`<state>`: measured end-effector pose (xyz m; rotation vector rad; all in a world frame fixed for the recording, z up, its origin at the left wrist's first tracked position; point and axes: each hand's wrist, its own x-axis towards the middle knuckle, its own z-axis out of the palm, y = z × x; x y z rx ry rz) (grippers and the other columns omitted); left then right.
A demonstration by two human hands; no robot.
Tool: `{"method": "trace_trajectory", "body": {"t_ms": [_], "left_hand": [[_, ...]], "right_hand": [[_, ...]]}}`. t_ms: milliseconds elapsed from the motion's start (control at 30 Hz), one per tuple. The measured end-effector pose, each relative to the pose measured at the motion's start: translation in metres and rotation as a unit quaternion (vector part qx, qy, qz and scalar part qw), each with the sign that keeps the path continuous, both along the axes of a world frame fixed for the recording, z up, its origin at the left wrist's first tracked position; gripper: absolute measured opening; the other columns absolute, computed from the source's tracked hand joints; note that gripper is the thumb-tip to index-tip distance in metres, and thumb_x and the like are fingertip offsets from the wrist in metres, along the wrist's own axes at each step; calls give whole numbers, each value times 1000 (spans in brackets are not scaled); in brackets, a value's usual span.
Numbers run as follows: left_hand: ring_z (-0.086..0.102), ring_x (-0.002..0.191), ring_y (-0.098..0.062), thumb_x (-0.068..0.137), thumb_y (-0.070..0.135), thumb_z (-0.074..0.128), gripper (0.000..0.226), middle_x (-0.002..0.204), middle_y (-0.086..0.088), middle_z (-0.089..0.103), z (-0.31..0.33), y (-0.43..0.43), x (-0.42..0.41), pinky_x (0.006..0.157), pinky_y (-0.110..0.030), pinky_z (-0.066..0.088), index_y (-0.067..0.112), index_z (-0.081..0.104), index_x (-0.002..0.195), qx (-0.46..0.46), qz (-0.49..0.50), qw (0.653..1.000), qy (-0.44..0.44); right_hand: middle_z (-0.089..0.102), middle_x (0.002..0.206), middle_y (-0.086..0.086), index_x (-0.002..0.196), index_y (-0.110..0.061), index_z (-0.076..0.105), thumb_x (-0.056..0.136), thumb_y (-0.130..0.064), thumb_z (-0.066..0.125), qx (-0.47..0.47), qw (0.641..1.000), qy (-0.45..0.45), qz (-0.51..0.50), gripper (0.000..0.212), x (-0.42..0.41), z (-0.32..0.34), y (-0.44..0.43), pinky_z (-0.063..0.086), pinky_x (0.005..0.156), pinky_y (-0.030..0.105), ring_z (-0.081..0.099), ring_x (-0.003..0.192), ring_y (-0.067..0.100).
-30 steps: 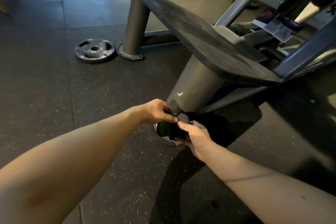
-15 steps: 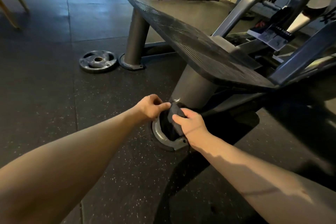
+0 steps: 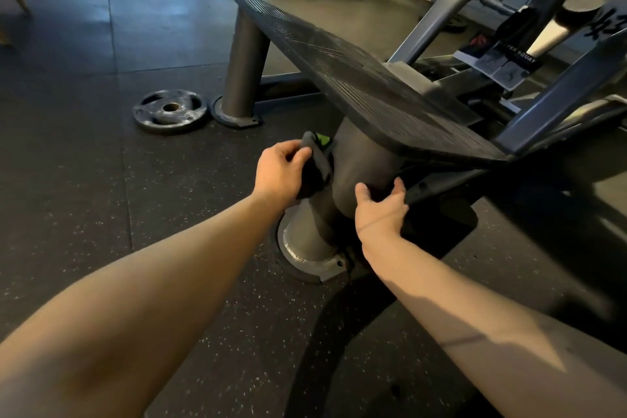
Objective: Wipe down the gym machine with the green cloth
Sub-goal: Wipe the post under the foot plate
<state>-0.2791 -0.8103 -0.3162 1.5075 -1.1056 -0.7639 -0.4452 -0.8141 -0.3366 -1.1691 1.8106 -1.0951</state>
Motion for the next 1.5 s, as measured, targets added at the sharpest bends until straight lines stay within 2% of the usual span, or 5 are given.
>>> {"method": "trace_trajectory", "body": {"t_ms": [333,667,900,1233,1500], "left_hand": [[37,143,-5,107,23,51,46,156,2,47,8,-47,-39,117,-23,30,18,45,152,-68,-103,991,58],[64,94,-12,105,30,56,31,93,-2,74,-60,-42,-16,82,-30,54,6,75,113,96,-28,981,166],[44,129,-2,109,30,46,41,148,7,53,15,-65,-35,114,-27,34,22,51,148,-6,-96,984,150],[59,113,-17,104,32,58,40,131,-7,65,-56,-59,-14,102,-29,45,4,66,131,187,-22,960,208],[63,116,-6,100,20,65,29,123,6,70,2,-48,-26,107,-32,49,16,70,128,-2,-45,985,166]], "right_hand": [[27,166,9,164,-29,4,101,-37,59,18,999,-24,-18,84,18,-5,-13,23,121,34,30,151,27],[34,162,11,164,-28,11,96,-39,66,-14,1000,4,-20,88,15,-22,-16,29,119,35,39,146,30],[34,163,7,163,-31,14,93,-38,71,-12,999,-43,-25,90,14,-28,-21,31,120,37,37,148,28],[37,161,6,163,-27,17,92,-44,71,-20,999,-25,-21,91,9,-39,-25,32,121,38,39,147,26],[37,161,10,162,-24,23,89,-37,75,-30,995,-91,-18,90,12,-42,-31,31,123,43,37,148,26]]}}
